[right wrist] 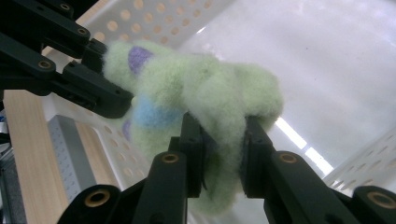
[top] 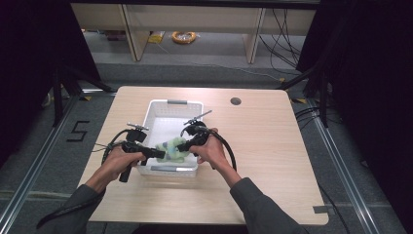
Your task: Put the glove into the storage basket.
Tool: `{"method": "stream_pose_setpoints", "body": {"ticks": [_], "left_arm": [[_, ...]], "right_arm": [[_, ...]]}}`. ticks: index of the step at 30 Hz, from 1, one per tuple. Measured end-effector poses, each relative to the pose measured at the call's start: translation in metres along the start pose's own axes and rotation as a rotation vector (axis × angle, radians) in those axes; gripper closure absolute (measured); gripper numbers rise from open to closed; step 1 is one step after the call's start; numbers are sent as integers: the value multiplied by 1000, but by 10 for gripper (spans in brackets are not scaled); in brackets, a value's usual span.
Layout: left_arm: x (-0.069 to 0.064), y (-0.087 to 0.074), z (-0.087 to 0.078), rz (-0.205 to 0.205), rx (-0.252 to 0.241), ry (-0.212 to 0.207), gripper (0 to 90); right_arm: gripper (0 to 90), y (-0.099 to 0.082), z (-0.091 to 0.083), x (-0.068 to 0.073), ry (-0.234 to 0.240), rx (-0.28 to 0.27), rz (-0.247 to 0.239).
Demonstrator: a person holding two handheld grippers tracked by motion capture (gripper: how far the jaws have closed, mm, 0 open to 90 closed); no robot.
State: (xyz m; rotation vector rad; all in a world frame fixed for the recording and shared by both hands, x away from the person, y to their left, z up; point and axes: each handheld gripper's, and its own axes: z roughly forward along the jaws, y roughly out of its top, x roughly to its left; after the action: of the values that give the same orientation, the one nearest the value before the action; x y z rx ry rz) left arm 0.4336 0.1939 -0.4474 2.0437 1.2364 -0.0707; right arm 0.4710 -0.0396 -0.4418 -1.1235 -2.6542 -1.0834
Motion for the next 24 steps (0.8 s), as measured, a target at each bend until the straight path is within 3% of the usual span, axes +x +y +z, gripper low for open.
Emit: {"method": "stream_pose_setpoints", "body": {"ticks": [7,9,13,15,16,18,19,22,24], "left_arm": [[5,-1,4,13,43,21,692],[6,-1,7,-1,38,19,687],[7,0,8,22,59,63,650],[9,0,8,14,47,60,626],[7,0,8,-10,27,69,608],[8,2,4,6,19,85,584],[6,2,2,-13,-14,86,565],[3,4,-6,8,-46,92,524],[-3,5,-11,28,-69,93,519]], "right_arm": [[752,-1,7,1,-17,35,24],[750,-1,9,1,-14,29,12],[742,-1,12,2,-32,41,18],[732,0,13,2,-51,46,10],[722,0,14,2,-57,57,16],[691,0,16,2,-76,63,16],[657,0,16,2,-88,63,16],[536,0,15,0,-117,55,33],[491,2,10,0,-125,35,4]]}}
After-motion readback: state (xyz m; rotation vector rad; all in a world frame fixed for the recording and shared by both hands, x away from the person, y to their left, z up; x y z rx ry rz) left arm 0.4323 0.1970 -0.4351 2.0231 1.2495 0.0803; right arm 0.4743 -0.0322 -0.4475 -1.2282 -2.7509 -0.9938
